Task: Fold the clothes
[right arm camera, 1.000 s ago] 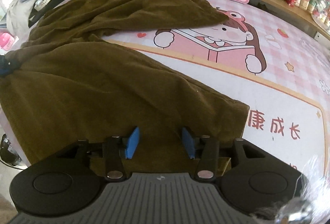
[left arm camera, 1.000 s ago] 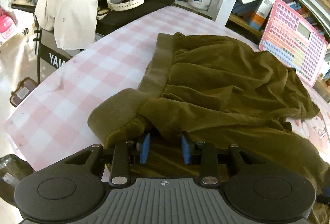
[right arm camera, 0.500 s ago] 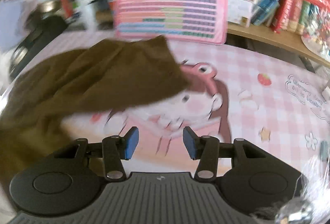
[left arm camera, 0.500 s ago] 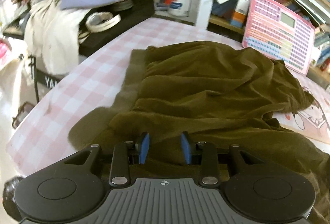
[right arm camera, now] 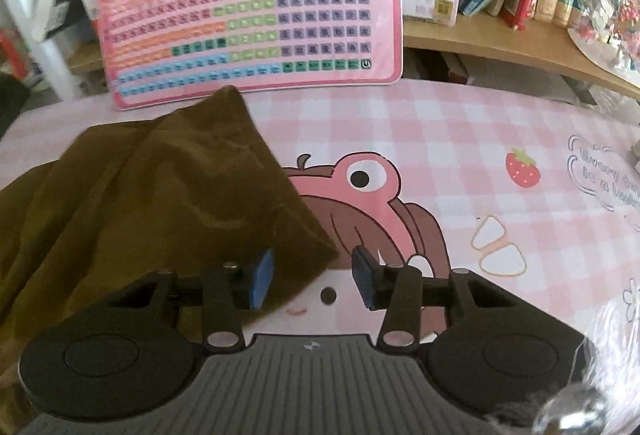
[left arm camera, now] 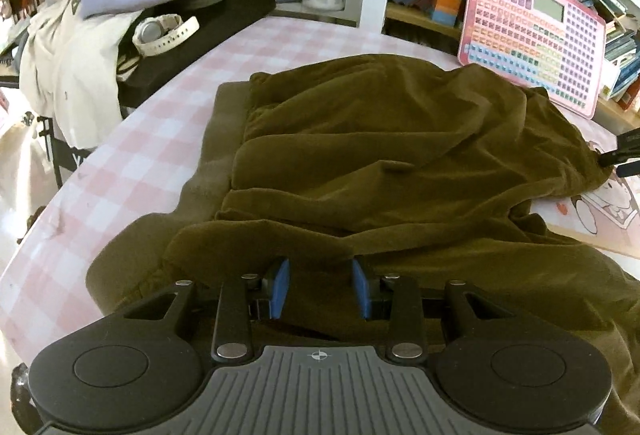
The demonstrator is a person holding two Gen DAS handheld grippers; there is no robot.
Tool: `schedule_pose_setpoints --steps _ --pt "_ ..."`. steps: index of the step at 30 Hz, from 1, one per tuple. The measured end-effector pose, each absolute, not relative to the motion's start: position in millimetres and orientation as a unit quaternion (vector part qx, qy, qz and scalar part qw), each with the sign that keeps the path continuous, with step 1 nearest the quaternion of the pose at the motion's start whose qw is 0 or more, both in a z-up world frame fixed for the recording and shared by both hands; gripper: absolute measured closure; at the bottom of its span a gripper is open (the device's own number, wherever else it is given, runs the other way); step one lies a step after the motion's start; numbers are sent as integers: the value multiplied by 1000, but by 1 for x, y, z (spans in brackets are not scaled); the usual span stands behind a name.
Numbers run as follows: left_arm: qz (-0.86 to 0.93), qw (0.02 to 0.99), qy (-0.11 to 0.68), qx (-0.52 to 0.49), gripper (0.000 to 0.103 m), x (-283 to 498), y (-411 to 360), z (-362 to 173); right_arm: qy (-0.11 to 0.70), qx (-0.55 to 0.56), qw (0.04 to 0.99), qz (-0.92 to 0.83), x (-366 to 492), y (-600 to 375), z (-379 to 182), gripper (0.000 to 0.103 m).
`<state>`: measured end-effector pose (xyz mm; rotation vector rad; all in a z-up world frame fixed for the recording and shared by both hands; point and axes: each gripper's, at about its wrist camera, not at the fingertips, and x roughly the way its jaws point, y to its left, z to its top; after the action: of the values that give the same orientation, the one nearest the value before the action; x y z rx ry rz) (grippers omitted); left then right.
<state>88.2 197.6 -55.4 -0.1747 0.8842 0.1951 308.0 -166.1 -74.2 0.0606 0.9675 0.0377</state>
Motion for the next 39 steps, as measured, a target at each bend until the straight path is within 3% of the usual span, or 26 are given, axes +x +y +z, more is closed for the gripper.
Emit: schedule_pose_setpoints --steps 2,5,10,15,17,19,28,33,39 --pt "94 895 428 -85 69 88 198 -56 466 37 884 22 310 -167 -80 78" --pt "94 894 430 -90 69 88 199 -57 460 44 886 42 301 -170 -76 92" --pt "94 893 427 -108 68 89 204 -58 421 49 904 52 257 -196 -41 94" --pt "67 894 429 -112 68 96 202 -51 454 20 891 14 261 -206 -66 90" --pt "54 899 424 -100 68 102 199 -44 456 -10 890 10 261 -199 -71 75" --pt "47 904 415 -94 68 111 199 -36 448 -18 894 5 254 -196 -68 65" --pt "23 906 415 -83 69 176 222 -37 438 -70 882 157 141 -140 -30 61" --pt "29 899 423 -110 70 222 253 -57 455 -135 864 166 73 -118 -43 61" --pt "66 891 414 -174 75 255 279 -64 481 -137 858 116 49 -121 -64 61"
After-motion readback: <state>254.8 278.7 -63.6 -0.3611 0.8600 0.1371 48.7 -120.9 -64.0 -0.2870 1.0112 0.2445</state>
